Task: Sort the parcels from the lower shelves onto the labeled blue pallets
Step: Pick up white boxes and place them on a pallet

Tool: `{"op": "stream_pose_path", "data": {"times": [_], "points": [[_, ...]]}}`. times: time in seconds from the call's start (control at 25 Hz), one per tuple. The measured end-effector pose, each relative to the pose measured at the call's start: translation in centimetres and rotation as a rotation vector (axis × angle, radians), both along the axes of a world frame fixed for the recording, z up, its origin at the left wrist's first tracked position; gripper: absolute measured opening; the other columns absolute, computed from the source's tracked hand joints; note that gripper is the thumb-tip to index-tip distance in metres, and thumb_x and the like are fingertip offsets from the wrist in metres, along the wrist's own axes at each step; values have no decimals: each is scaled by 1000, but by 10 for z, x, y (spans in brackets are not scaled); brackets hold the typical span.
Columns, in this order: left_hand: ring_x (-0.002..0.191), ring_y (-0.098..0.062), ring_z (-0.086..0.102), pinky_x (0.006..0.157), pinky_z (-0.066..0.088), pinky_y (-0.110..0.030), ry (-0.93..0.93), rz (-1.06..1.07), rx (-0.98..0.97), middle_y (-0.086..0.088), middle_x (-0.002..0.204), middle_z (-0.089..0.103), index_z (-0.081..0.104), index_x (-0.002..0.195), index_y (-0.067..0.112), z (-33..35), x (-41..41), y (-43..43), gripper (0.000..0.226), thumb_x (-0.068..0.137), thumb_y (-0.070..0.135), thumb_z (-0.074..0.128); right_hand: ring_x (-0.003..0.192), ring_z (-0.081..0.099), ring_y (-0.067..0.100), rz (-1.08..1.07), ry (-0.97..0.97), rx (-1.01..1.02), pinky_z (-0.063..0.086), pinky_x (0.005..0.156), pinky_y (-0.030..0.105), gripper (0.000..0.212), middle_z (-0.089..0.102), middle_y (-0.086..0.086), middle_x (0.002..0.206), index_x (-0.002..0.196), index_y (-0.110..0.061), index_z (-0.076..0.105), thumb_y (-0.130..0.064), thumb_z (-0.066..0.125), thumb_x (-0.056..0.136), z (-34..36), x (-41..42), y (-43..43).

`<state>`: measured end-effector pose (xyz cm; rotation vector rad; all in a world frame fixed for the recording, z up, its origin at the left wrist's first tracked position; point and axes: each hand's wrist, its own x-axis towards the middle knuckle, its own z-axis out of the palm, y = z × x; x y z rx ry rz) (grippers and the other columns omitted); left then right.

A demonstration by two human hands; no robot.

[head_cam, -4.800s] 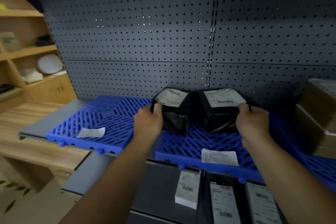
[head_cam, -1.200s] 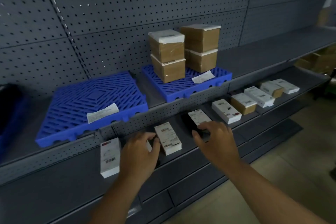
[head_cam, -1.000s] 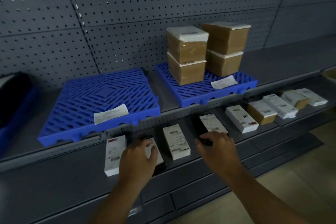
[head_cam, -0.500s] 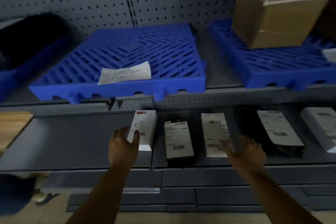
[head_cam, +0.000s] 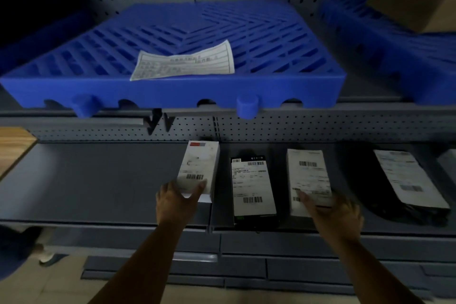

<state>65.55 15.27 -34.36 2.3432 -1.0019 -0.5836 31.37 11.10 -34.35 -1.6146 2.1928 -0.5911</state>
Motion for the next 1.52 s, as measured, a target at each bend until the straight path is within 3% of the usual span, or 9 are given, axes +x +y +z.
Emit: {"op": "stream_pose_path", "data": {"times": [0.28, 0.36, 0.52, 0.68, 0.88, 1.0, 1.08, 1.2, 1.52], "points": [[110, -25, 58, 91, 55, -41, 179, 40, -227, -5, 123, 57, 50, 132, 13, 15, -32, 10, 69, 79, 45, 81, 117, 60, 34, 27, -268, -115, 59, 87, 50, 81, 63, 10, 130, 142, -20, 49, -71, 59, 79, 10, 34, 7], [110, -28, 63, 90, 57, -42, 259, 109, -208, -9, 124, 63, 55, 130, 13, 24, -27, 14, 63, 81, 44, 80, 106, 66, 31, -52, -373, -138, 60, 77, 38, 64, 69, 10, 117, 129, -16, 58, -61, 61, 84, 28, 38, 12], [109, -30, 67, 88, 56, -38, 294, 123, -220, -8, 116, 71, 65, 125, 13, 67, -33, 53, 44, 90, 36, 74, 85, 61, 14, -106, -544, -91, 40, 58, 9, 37, 72, 7, 103, 120, -8, 67, -34, 68, 93, 84, 36, 44], [100, -28, 68, 85, 53, -34, 414, 153, -260, -3, 100, 69, 71, 115, 13, 118, -57, 102, 29, 91, 29, 73, 89, 65, 24, -167, -664, -44, 47, 69, 23, 34, 64, 6, 94, 118, -4, 67, -27, 70, 93, 129, 38, 90], [78, -17, 71, 57, 48, -17, 346, 49, -339, 7, 77, 69, 72, 98, 20, 152, -88, 161, 13, 91, 31, 73, 77, 60, 24, -166, -692, 9, 45, 70, 31, 41, 66, 6, 93, 123, -6, 65, -36, 66, 95, 148, 27, 142], [77, 1, 68, 63, 54, -10, 384, 36, -395, 11, 82, 73, 76, 107, 19, 167, -102, 195, 19, 91, 30, 73, 83, 66, 24, -130, -742, -8, 48, 68, 27, 39, 73, 10, 102, 121, -8, 67, -36, 65, 95, 164, 12, 172], [82, -2, 70, 71, 57, -18, 420, 52, -433, 7, 89, 77, 76, 113, 21, 178, -111, 212, 25, 90, 29, 75, 88, 69, 25, -113, -753, -36, 50, 70, 27, 37, 74, 10, 106, 122, -10, 68, -36, 65, 95, 175, 4, 189], [79, 0, 65, 63, 46, -12, 396, 18, -434, 8, 91, 75, 75, 111, 29, 193, -126, 228, 21, 90, 30, 74, 89, 70, 22, -116, -772, -74, 51, 74, 28, 34, 75, 7, 105, 119, -13, 70, -36, 65, 95, 190, -2, 210], [84, 0, 64, 60, 46, -15, 528, -84, -463, 4, 99, 72, 69, 110, 32, 221, -172, 234, 22, 89, 30, 75, 77, 65, 17, -301, -783, -195, 48, 68, 31, 31, 71, 5, 94, 112, -13, 70, -37, 65, 95, 239, -37, 261]]}}
